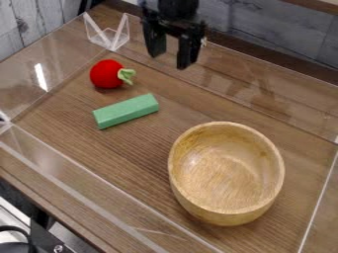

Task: Move the red fruit to the left

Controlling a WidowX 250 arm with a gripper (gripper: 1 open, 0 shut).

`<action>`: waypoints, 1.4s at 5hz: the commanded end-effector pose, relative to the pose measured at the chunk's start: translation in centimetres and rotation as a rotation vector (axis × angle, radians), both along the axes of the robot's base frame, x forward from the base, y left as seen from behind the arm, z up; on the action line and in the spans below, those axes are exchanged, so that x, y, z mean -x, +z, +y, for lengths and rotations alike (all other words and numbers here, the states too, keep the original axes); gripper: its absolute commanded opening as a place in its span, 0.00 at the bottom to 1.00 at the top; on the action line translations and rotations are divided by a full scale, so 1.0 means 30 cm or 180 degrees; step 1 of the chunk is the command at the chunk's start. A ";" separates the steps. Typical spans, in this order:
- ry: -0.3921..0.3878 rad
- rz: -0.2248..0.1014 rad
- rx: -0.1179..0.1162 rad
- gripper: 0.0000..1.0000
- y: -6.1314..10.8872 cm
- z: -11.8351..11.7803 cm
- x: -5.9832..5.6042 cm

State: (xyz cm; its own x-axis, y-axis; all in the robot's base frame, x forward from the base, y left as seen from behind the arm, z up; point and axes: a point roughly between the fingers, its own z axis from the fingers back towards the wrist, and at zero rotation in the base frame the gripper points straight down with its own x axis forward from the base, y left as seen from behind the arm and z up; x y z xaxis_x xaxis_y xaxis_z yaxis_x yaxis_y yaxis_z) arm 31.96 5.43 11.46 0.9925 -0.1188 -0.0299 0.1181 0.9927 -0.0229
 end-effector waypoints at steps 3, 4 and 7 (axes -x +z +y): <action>0.0265 -0.0252 -0.0178 1.00 -0.028 0.000 0.071; 0.0319 -0.0335 -0.0243 1.00 -0.038 0.024 0.035; 0.0488 -0.0387 -0.0310 1.00 -0.027 0.111 0.041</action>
